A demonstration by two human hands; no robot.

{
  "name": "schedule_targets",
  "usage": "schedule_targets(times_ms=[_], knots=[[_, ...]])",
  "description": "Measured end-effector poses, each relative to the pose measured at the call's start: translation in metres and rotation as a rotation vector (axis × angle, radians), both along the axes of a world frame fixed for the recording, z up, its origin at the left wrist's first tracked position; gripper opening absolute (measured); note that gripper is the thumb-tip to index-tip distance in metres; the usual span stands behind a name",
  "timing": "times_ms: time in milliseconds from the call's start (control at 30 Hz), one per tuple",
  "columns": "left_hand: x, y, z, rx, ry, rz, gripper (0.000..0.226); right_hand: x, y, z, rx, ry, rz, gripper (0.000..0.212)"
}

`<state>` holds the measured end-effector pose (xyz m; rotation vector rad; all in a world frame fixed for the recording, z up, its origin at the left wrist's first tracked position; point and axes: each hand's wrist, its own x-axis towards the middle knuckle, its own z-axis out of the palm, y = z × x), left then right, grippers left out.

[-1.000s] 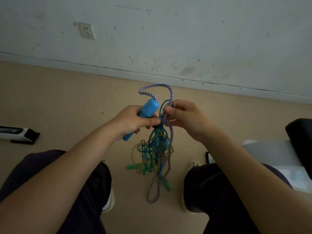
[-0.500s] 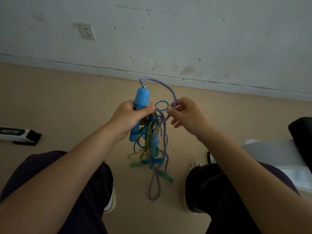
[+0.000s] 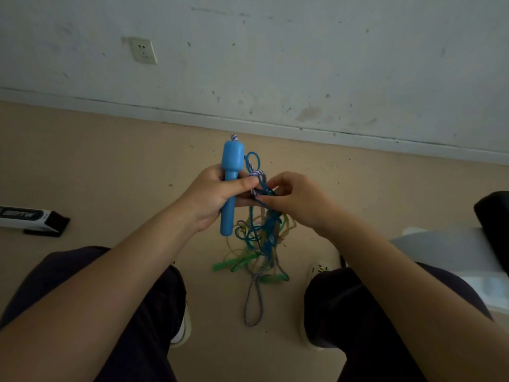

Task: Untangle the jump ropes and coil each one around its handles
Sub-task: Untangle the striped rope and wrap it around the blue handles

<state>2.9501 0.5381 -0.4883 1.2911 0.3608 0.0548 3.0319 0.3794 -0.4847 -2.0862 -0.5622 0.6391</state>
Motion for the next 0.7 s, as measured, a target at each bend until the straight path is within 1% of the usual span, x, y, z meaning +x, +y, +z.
schedule_targets(times_ms=[67,133,200,267,333,367,467,533,633,700], knots=[[0.0,0.001,-0.001,0.044,0.017,0.021,0.008,0.0,-0.001,0.001,-0.023,-0.041,0.052,0.014],[0.002,0.006,-0.004,0.158,0.063,0.081,0.006,0.005,-0.006,0.002,-0.038,-0.083,0.066,0.01],[0.003,0.017,-0.007,0.231,0.114,0.164,0.006,0.013,-0.014,0.003,0.001,-0.091,0.014,0.008],[0.003,0.026,-0.007,0.242,0.127,0.198,0.01,0.022,-0.022,0.005,0.104,-0.04,-0.086,0.006],[0.0,0.026,-0.005,0.222,0.1,0.143,0.009,0.026,-0.026,0.006,0.172,0.029,-0.114,0.005],[-0.001,0.024,-0.004,0.22,0.083,0.089,0.008,0.025,-0.027,0.006,0.181,0.047,-0.091,0.002],[-0.004,0.015,-0.005,0.283,0.059,-0.063,0.006,0.018,-0.023,0.003,0.228,0.108,0.024,0.011],[-0.003,0.012,-0.007,0.309,0.067,-0.127,0.012,0.012,-0.018,0.003,0.343,0.201,0.073,0.012],[-0.002,0.009,-0.007,0.381,0.135,-0.235,0.029,0.011,-0.015,0.006,0.527,0.308,0.071,0.015],[-0.003,0.009,-0.007,0.44,0.172,-0.268,0.03,0.015,-0.017,0.007,0.601,0.338,0.059,0.014]])
